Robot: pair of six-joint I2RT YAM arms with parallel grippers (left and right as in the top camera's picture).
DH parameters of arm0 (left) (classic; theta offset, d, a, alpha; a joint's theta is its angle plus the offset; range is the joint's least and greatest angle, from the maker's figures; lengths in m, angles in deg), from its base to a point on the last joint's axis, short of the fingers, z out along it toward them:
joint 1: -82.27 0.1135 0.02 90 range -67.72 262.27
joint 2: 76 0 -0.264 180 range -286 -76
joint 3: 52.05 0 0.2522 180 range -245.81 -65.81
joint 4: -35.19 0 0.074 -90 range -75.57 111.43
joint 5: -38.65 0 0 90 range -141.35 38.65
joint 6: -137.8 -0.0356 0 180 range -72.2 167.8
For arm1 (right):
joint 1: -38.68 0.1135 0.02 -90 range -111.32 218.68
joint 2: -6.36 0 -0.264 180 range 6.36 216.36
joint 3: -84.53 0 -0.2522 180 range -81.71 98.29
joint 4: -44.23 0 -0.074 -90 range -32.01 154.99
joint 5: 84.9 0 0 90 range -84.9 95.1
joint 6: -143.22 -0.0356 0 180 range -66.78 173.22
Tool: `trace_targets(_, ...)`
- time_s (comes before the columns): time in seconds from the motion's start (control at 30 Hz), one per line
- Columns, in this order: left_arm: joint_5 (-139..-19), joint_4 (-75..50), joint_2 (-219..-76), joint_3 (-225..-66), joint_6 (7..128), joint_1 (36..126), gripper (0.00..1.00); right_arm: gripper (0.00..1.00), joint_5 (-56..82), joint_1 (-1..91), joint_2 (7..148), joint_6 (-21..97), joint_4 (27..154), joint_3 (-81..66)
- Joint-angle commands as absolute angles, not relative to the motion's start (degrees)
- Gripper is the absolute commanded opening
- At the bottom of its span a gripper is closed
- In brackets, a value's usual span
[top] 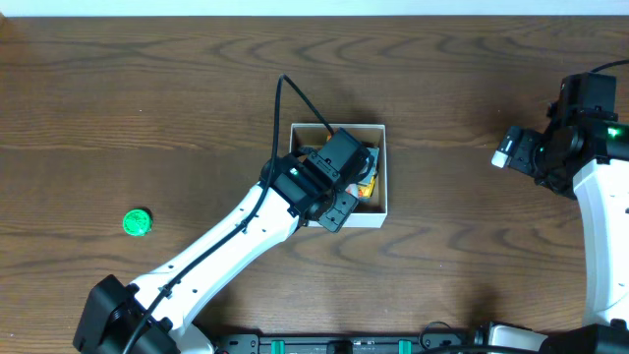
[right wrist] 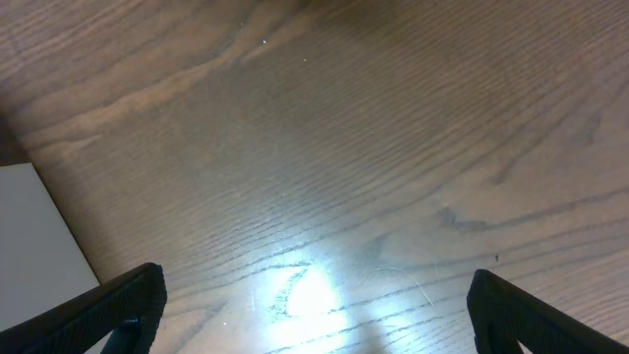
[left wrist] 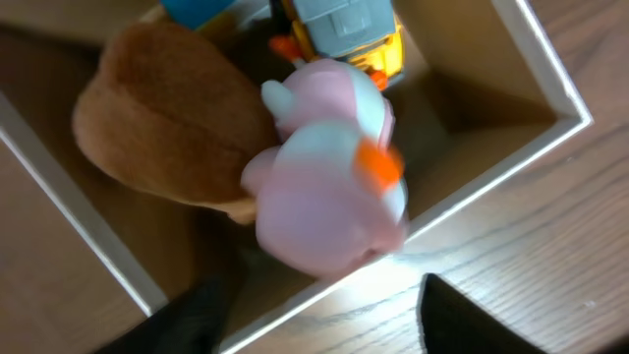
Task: Pack container
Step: 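Carry the bird with left gripper over the box and release it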
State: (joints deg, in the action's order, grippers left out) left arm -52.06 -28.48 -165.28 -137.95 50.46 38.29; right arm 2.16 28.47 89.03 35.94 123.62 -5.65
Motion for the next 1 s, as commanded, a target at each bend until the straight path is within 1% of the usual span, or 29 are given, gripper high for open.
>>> trace_targets(0.0,-49.5,-28.7,-165.2,-138.5,50.2,38.3,0.70,0.99,2.4,28.2,89.2,37.0,123.7,-5.7)
trace_targets(0.17,-49.2,-28.2,-164.1,-138.5,51.1,39.0,0.70,0.99,2.4,28.2,89.2,37.0,123.7,-5.7)
trace_targets(0.2,-49.2,-28.1,-163.9,-138.6,51.1,39.3,0.68,0.99,2.4,28.2,89.2,37.0,123.7,-5.7)
trace_targets(0.23,-49.2,-28.0,-163.7,-138.6,51.1,39.5,0.64,0.99,2.4,28.2,89.2,37.0,123.7,-5.7)
trace_targets(0.27,-49.2,-27.8,-163.6,-138.6,51.3,39.6,0.52,0.99,2.4,28.2,89.2,37.0,123.7,-5.7)
trace_targets(0.3,-49.2,-27.4,-163.4,-138.6,51.3,39.9,0.29,0.99,2.4,28.2,89.2,37.0,123.7,-5.7)
trace_targets(0.33,-49.2,-27.0,-163.3,-138.6,51.3,40.0,0.12,0.99,2.4,28.2,89.2,37.0,123.7,-5.7)
trace_targets(0.37,-49.2,-26.4,-163.3,-138.6,51.2,40.0,0.06,0.99,2.4,28.2,89.2,37.0,123.7,-5.7)
trace_targets(0.67,-50.1,-23.5,-163.8,-138.6,51.2,40.0,0.06,0.99,2.4,28.2,89.2,37.0,123.6,-5.7)
trace_targets(0.8,-53.8,-23.2,-165.0,-138.5,51.3,40.0,0.06,0.99,2.4,28.2,89.2,37.0,123.6,-5.7)
trace_targets(0.97,-54.5,-23.3,-167.1,-138.4,51.3,40.0,0.06,0.99,2.4,28.2,89.2,37.0,123.6,-5.7)
